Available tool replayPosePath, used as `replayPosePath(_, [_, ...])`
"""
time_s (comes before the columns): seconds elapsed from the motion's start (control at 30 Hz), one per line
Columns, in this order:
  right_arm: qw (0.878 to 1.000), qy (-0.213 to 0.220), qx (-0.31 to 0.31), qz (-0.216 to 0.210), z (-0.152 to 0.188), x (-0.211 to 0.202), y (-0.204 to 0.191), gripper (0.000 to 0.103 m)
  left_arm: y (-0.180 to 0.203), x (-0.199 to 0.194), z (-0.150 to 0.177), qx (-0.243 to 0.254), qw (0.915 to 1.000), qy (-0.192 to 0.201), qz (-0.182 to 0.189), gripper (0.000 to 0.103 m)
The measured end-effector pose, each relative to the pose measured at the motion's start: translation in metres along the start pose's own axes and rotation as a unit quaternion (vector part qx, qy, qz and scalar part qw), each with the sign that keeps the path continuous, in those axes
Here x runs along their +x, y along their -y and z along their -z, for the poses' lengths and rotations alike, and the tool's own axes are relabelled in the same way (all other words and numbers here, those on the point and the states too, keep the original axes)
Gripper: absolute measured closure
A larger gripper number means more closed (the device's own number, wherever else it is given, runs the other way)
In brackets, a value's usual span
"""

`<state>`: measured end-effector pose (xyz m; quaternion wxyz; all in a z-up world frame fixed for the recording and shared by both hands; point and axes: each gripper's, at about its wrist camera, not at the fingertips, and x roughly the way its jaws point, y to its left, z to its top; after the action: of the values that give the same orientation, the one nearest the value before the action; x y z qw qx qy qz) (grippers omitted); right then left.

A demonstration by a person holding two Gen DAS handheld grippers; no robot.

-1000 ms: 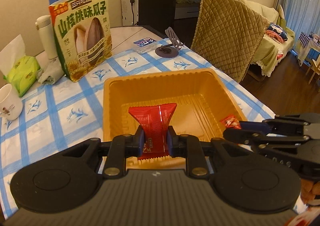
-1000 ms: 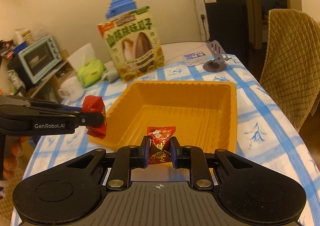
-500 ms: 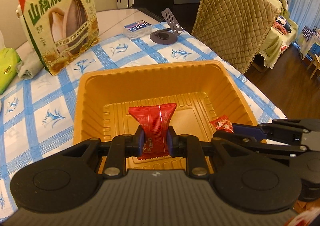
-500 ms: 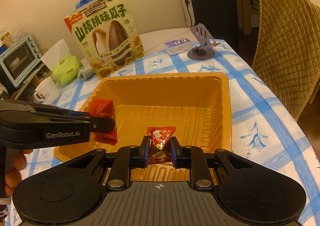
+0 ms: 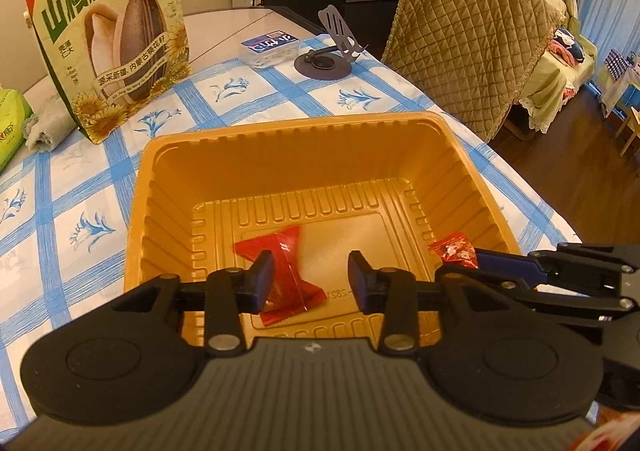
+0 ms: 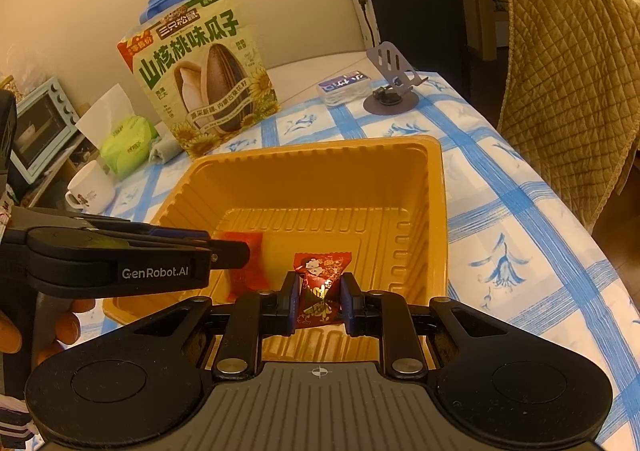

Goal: Organize snacks
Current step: 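Carry both snacks to the orange tray and open both tools to drop them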

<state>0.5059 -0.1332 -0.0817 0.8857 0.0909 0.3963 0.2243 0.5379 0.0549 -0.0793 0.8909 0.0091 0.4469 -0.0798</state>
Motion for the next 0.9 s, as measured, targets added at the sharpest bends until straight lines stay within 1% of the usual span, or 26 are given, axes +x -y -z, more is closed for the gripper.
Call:
replayPosePath(0.27, [1.0, 0.003, 0.001, -0.002, -0.001, -0.001, -0.002, 0.081, -0.01, -0.011, 0.007, -0.005, 1.0, 0.0, -0.003, 0.065])
replayPosePath(0.37, [1.0, 0.002, 0.004, -0.004, -0.003, 0.001, -0.004, 0.081, -0.013, -0.015, 0.009, -0.008, 1.0, 0.004, -0.004, 0.063])
replayPosePath(0.67, [1.0, 0.008, 0.007, -0.013, -0.012, 0.011, -0.009, 0.081, -0.023, -0.028, 0.013, -0.02, 0.9997, 0.011, -0.008, 0.061])
replayPosePath(0.77, [1.0, 0.017, 0.013, -0.02, -0.014, 0.012, -0.01, 0.08, -0.025, -0.03, 0.015, -0.024, 0.9996, 0.012, -0.01, 0.057])
replayPosePath(0.8, [0.999, 0.017, 0.018, -0.022, -0.015, 0.012, -0.01, 0.079, -0.026, -0.031, 0.016, -0.024, 0.9996, 0.013, -0.011, 0.056])
replayPosePath(0.83, [0.999, 0.017, 0.026, -0.029, -0.016, 0.013, -0.009, 0.073, -0.026, -0.032, 0.017, -0.025, 0.9995, 0.014, -0.012, 0.056])
replayPosePath(0.87, [0.999, 0.017, 0.032, -0.035, -0.017, 0.013, -0.008, 0.062, -0.026, -0.032, 0.017, -0.024, 0.9995, 0.014, -0.012, 0.055])
replayPosePath(0.9, [0.999, 0.02, 0.035, -0.034, -0.017, 0.012, -0.007, 0.056, -0.026, -0.033, 0.018, -0.024, 0.9995, 0.015, -0.013, 0.055])
